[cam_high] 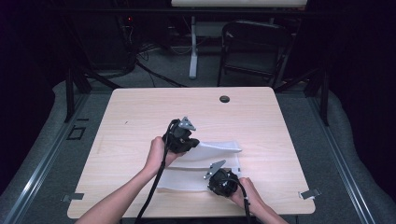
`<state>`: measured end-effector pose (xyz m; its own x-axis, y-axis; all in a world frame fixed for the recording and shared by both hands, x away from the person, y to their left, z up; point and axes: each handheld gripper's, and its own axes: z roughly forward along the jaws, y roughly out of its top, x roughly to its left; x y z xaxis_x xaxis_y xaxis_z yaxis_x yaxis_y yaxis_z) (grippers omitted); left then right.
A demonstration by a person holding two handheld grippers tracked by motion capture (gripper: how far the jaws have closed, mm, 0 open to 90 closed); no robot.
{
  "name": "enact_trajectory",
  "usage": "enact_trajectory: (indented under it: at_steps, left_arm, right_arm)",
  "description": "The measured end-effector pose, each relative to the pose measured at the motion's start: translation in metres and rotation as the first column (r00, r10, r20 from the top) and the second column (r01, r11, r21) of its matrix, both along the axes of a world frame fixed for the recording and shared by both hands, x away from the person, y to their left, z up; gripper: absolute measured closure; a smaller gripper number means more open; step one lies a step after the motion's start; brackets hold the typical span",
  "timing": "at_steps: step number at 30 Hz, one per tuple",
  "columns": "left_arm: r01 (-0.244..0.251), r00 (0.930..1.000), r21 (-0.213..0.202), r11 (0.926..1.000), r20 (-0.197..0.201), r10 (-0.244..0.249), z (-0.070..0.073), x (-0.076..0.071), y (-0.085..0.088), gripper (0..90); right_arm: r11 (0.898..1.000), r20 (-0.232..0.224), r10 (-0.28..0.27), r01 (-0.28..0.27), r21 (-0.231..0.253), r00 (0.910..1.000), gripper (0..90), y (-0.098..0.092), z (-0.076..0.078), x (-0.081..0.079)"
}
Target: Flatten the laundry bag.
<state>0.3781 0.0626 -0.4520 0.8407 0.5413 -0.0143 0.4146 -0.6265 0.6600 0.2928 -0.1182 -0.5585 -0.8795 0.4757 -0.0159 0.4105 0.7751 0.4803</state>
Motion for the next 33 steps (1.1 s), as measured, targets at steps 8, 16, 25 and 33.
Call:
enact_trajectory:
  at_steps: [8, 16, 25, 33]
  left_arm:
    - [0.001, 0.9994, 0.028, 0.9996, 0.035, -0.002, 0.017, 0.01, -0.006, 89.7]
    - [-0.029, 0.9979, 0.031, 0.9991, 0.059, 0.027, 0.023, 0.021, -0.009, 89.8]
    - [-0.063, 0.9953, 0.044, 0.9971, 0.077, 0.059, 0.027, 0.033, -0.009, 89.7]
    - [-0.114, 0.9899, 0.053, 0.9921, 0.091, 0.109, 0.029, 0.049, -0.009, 89.7]
  right_arm:
    - [1.0, -0.025, 0.016, -0.016, -0.013, 0.9995, 90.0, 0.0, 0.001, -0.001]
    - [1.0, -0.056, 0.024, -0.024, -0.002, 0.9981, 90.0, 0.0, 0.001, -0.003]
    - [0.999, -0.083, 0.049, -0.05, -0.01, 0.9953, 90.0, -0.001, 0.002, -0.006]
    - [0.998, -0.115, 0.066, -0.068, -0.014, 0.9912, 90.0, -0.002, 0.003, -0.009]
